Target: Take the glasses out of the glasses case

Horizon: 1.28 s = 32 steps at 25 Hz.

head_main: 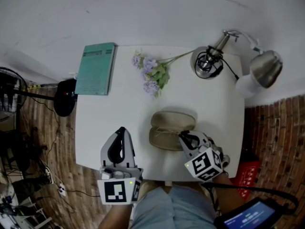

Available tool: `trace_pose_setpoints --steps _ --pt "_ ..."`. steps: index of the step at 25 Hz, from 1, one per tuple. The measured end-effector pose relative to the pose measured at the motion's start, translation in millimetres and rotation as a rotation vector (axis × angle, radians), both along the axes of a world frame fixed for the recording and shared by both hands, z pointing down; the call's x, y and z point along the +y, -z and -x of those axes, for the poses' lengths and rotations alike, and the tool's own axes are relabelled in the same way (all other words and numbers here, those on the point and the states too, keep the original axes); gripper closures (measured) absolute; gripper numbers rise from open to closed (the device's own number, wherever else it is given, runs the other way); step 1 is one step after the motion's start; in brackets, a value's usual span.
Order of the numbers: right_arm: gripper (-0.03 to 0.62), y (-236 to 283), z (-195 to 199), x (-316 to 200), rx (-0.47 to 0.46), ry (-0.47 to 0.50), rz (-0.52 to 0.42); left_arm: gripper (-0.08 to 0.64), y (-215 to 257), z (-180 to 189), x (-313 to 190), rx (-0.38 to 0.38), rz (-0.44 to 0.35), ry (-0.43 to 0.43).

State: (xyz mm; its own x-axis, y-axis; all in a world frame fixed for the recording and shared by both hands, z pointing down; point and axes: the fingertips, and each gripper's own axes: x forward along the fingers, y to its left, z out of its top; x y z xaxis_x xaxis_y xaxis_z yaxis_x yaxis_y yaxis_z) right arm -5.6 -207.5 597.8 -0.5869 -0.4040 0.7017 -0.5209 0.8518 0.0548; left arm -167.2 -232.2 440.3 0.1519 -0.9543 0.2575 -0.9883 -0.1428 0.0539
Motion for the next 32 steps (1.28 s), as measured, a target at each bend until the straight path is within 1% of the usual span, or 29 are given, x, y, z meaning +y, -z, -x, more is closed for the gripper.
trace_pose_setpoints --steps 8,17,25,29,32 --pt "0.551 27 3 -17 -0.059 -0.041 -0.058 0.554 20 -2 -1 -0.02 -0.036 -0.005" --pt "0.551 72 0 -36 -0.15 -0.117 -0.133 0.554 52 -13 -4 -0.037 -0.114 -0.036" --pt "0.551 126 -6 -47 -0.24 -0.168 -0.232 0.554 71 -17 4 -0.036 -0.143 -0.037" --pt "0.551 149 -10 -51 -0.266 -0.181 -0.286 0.554 90 -18 4 -0.051 -0.201 -0.035" --pt "0.551 166 -13 -53 -0.298 -0.208 -0.316 0.554 99 -18 6 -0.057 -0.215 -0.034"
